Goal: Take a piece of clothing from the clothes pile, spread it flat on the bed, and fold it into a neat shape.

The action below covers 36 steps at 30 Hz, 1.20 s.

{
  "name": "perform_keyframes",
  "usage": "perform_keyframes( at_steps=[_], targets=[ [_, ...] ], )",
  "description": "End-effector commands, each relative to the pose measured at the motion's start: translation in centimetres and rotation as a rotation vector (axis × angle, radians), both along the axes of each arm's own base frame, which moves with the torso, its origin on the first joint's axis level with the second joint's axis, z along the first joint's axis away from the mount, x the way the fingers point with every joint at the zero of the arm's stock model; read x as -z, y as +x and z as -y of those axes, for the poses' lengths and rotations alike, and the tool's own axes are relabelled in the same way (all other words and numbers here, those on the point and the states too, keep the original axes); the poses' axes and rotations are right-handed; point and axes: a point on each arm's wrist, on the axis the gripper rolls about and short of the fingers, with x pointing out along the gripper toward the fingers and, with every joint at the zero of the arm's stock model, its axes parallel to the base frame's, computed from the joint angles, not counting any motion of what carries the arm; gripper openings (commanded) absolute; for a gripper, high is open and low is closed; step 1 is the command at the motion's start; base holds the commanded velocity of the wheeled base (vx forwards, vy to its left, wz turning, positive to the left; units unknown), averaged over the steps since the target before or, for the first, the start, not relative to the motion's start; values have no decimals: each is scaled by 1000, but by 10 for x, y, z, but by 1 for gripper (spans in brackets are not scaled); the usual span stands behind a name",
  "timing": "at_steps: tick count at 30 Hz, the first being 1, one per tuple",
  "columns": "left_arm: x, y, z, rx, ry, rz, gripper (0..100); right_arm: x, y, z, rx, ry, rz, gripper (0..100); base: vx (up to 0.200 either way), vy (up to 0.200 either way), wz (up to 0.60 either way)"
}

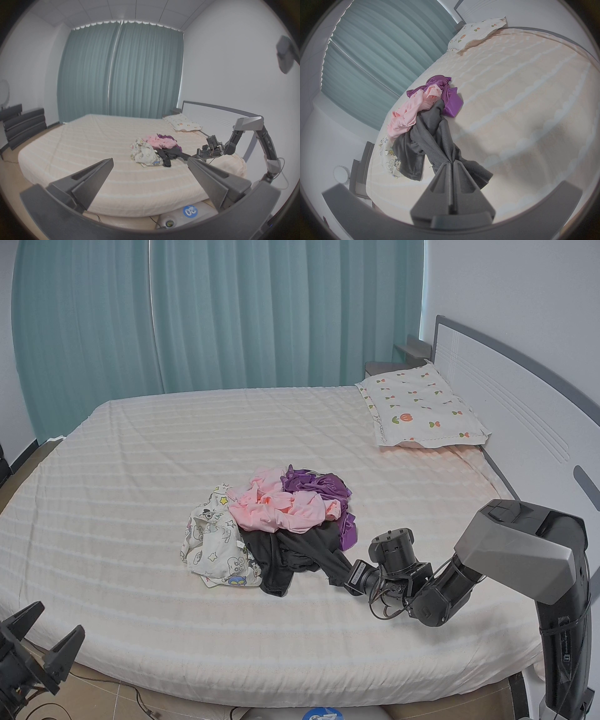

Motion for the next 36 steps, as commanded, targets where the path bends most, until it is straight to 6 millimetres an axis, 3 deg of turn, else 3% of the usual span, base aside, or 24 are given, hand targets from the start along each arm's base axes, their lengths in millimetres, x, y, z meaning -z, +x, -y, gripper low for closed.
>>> perform_keyframes(
  at_steps=[1, 8, 15, 36],
  targets=[
    [62, 147, 76, 112, -87, -549, 100, -18, -19, 13, 5, 76, 37, 0, 0, 0, 0],
    [108, 203, 139, 23, -179, -634, 100, -17, -15, 12, 7, 81, 43, 0, 0, 0, 0],
    [149, 233, 174, 16, -178, -698, 100, -19, -8, 19, 28, 83, 56, 0, 0, 0, 0],
    [198, 302, 223, -93, -176, -607, 100, -27, 1, 24, 48, 94, 87, 0, 0, 0, 0]
  ],
)
